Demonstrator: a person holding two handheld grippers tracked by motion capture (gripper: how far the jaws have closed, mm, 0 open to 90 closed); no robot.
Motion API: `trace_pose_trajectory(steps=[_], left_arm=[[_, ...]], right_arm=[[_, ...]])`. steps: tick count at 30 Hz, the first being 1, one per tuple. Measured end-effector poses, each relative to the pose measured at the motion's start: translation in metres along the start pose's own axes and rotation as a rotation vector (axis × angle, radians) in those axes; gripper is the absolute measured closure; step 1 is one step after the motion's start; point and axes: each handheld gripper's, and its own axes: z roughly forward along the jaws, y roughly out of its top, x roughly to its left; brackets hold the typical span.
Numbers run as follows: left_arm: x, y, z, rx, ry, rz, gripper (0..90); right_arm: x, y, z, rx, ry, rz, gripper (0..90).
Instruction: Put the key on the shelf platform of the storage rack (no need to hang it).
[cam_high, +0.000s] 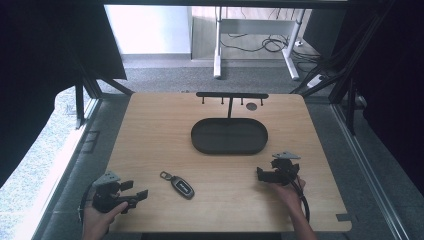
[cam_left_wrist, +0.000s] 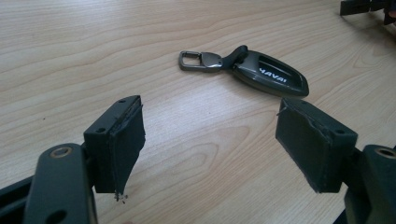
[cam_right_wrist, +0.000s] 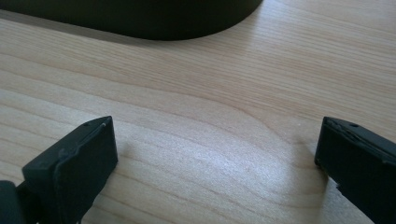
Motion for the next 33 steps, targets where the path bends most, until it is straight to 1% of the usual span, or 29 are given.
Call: trace_pose_trajectory(steps=[1,2,3,4,6,7,8,9,10,12,15,16,18,19,20,21,26,28,29,30,31,32,33], left_arm=[[0.0,0.0,0.0,0.0,0.0,0.0,24.1],[0.001,0.0,0.0,-0.002,0.002,-0.001,24.1],[0.001,0.0,0.0,-0.003,0.004,-0.004,24.1],[0.002,0.0,0.0,-0.003,0.005,-0.007,24.1],[0.002,-0.001,0.0,-0.001,0.006,-0.007,24.2],[0.001,-0.001,0.0,-0.002,0.006,-0.005,24.1],[0.0,0.0,-0.001,-0.003,0.003,-0.002,24.1],[0.0,0.0,-0.001,-0.003,0.003,-0.002,24.1],[-0.001,0.0,-0.001,-0.006,0.001,-0.002,24.2],[-0.001,0.0,-0.001,-0.006,0.001,-0.002,24.1],[0.0,-0.001,-0.001,-0.003,0.0,0.0,24.1],[0.0,-0.001,-0.001,-0.003,0.0,-0.003,24.1],[0.001,-0.001,-0.001,-0.003,0.001,-0.003,24.1],[0.001,-0.001,0.0,-0.002,0.002,-0.005,24.1],[0.001,-0.001,0.0,-0.001,0.003,-0.006,24.1],[0.001,-0.001,0.0,0.0,0.004,-0.008,24.1],[0.001,-0.001,-0.001,-0.002,0.006,-0.01,24.1],[0.002,0.0,-0.002,-0.007,0.007,-0.011,24.1],[0.002,0.0,-0.003,-0.008,0.006,-0.013,24.1],[0.003,0.0,-0.003,-0.009,0.006,-0.014,24.1],[0.003,0.0,-0.003,-0.009,0.006,-0.014,24.1],[0.002,0.0,-0.003,-0.011,0.005,-0.013,24.1],[0.002,0.0,-0.003,-0.011,0.005,-0.013,24.2]], right_arm=[[0.0,0.0,0.0,0.0,0.0,0.0,0.0],[0.001,0.001,-0.001,0.021,-0.003,0.004,1.0],[0.001,0.002,-0.004,0.034,0.002,-0.002,4.4],[0.001,0.002,-0.004,0.034,0.002,-0.002,4.4],[0.0,0.003,-0.008,0.048,0.014,-0.015,13.0],[-0.001,0.003,-0.01,0.051,0.015,-0.016,13.9],[-0.002,0.002,-0.013,0.058,0.033,-0.025,14.7],[-0.002,0.002,-0.013,0.058,0.033,-0.025,14.7],[-0.001,0.001,-0.018,0.044,0.054,-0.034,16.5],[-0.001,0.002,-0.021,0.035,0.062,-0.042,17.2],[0.002,0.006,-0.03,0.012,0.093,-0.054,18.4],[0.004,0.009,-0.035,0.002,0.112,-0.056,19.4],[0.006,0.011,-0.037,-0.001,0.121,-0.06,20.1],[0.007,0.012,-0.039,-0.004,0.126,-0.069,20.6],[0.012,0.015,-0.042,-0.01,0.136,-0.093,21.2],[0.012,0.015,-0.042,-0.01,0.136,-0.093,21.2],[0.024,0.022,-0.047,-0.003,0.163,-0.133,22.6],[0.03,0.028,-0.05,0.004,0.18,-0.146,24.3],[0.03,0.028,-0.05,0.004,0.18,-0.146,24.3],[0.034,0.033,-0.053,0.005,0.194,-0.153,25.3],[0.034,0.033,-0.053,0.005,0.194,-0.153,25.3],[0.039,0.037,-0.056,0.006,0.201,-0.172,25.8],[0.039,0.037,-0.056,0.006,0.201,-0.172,25.8]])
